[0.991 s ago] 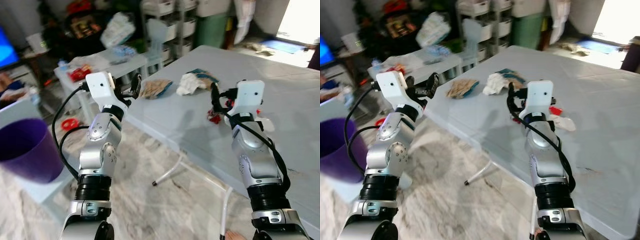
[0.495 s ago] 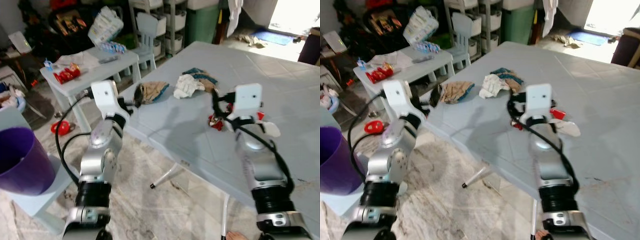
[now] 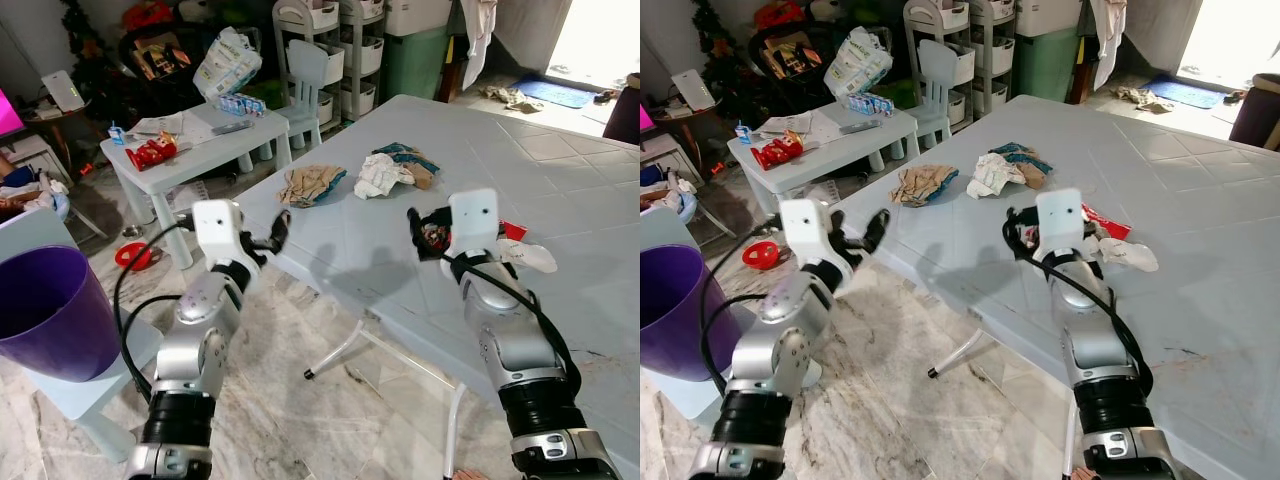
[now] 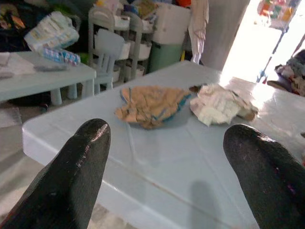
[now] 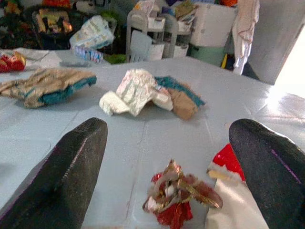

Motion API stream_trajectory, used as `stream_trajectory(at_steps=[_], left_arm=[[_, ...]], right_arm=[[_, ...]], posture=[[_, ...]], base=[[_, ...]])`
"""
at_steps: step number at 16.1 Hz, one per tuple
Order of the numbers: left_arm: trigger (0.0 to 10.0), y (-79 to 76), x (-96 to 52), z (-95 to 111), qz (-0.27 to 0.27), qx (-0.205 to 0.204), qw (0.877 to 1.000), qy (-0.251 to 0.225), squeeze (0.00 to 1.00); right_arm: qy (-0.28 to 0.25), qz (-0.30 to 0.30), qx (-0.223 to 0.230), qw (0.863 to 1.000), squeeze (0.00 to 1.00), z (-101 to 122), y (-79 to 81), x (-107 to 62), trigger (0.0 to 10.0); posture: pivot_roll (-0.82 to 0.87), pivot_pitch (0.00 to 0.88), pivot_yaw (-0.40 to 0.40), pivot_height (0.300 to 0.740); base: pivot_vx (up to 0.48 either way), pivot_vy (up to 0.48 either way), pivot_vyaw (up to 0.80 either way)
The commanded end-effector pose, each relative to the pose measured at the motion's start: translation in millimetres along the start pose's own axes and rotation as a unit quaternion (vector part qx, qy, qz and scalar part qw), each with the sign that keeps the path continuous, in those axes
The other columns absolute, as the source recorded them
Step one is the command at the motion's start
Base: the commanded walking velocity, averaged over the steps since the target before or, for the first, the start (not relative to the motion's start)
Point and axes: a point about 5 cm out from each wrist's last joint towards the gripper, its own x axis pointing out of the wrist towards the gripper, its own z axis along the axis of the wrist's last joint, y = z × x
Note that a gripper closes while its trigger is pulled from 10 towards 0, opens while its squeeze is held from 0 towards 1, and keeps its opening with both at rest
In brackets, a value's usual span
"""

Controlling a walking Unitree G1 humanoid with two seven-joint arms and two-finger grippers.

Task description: Picking trash to rubbish bin

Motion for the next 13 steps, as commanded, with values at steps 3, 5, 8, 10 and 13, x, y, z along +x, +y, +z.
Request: stream_trajectory(at_steps=[3, 5, 8, 10, 13], left_arm=[[10.0, -2.9, -8.7, -2, -0.018, 0.007, 1.0, 0.01, 0.0], [10.0, -5.6, -16.4, -6, -0.024, 0.007, 0.999, 0.02, 0.0], [10.0, -6.0, -23.6, -8, -0.029, 0.01, 0.999, 0.029, 0.0], [10.0, -5.8, -27.6, -9, -0.04, 0.011, 0.998, 0.038, 0.0], [10.0, -14.4, -39.7, -13, -0.11, 0.0, 0.991, 0.076, 0.0]], right_arm=[[0.015, 0.001, -0.012, 1.0, 0.0, 0, 0.8, 8.5, 10.0], [0.032, -0.008, -0.032, 0.999, 0.0, -8, 5.2, 15.7, 10.0], [0.037, -0.02, -0.069, 0.997, 0.0, -14, 9.2, 22.7, 10.0], [0.041, -0.029, -0.094, 0.994, 0.0, -16, 8.5, 25.0, 10.0], [0.059, -0.05, -0.126, 0.989, 0.0, -26, 3.9, 26.6, 10.0]], posture=[[0.04, 0.018, 0.04, 0.74], [0.06, 0.022, 0.038, 0.74], [0.09, 0.029, 0.037, 0.74], [0.1, 0.033, 0.037, 0.74], [0.11, 0.05, 0.047, 0.74]], base=[[0.0, 0.0, 0.0], [0.0, 0.0, 0.0], [0.0, 0.0, 0.0], [0.0, 0.0, 0.0], [0.0, 0.0, 0.0]])
